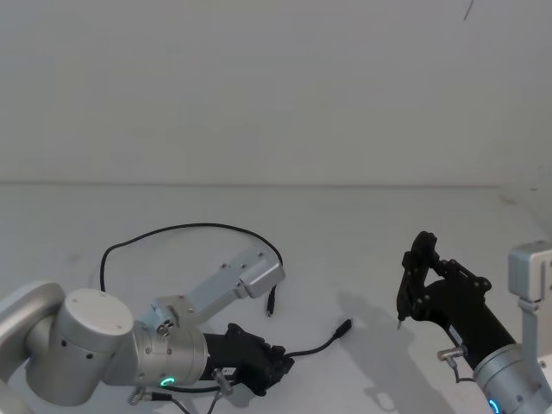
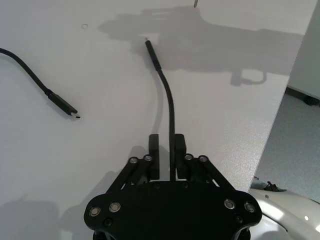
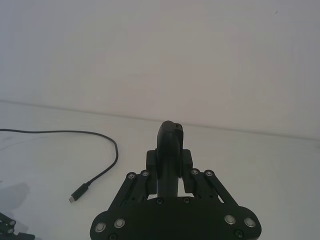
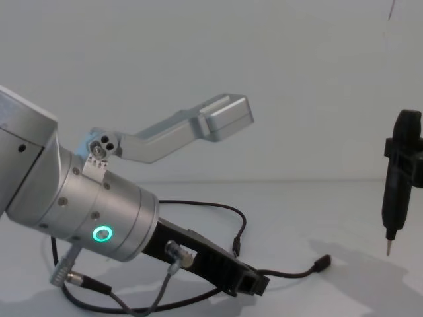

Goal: Pick up the data cable with the one hand.

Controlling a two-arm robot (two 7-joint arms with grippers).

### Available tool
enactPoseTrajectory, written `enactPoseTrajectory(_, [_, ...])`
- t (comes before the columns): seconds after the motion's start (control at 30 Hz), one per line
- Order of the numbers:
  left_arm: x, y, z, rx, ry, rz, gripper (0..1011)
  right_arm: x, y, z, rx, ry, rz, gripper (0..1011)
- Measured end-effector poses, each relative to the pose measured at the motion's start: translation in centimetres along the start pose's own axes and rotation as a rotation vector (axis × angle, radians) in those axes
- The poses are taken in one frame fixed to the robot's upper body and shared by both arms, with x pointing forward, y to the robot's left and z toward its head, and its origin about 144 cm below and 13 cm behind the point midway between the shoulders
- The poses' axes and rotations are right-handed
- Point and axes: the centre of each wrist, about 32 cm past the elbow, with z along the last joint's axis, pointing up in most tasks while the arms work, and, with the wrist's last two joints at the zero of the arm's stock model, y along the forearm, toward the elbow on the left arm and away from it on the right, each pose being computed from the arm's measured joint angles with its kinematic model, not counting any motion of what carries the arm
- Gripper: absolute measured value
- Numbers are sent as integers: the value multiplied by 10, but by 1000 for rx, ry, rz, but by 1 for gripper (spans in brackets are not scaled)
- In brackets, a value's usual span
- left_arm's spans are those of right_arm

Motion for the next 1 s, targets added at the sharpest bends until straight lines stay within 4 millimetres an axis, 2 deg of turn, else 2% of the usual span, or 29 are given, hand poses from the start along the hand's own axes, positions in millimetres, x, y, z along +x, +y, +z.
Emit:
enactPoseTrajectory(0.1, [0, 0, 0, 1, 0, 0, 118, 0, 0, 0, 0, 0, 0, 279])
enactPoseTrajectory(0.23, [0, 0, 0, 2, 1, 0, 43, 0, 0, 0, 0, 0, 0, 279])
enactPoseTrajectory(1.0, [-3, 3, 0, -11, -23, 23, 42, 2, 3, 2, 12, 7, 10, 279])
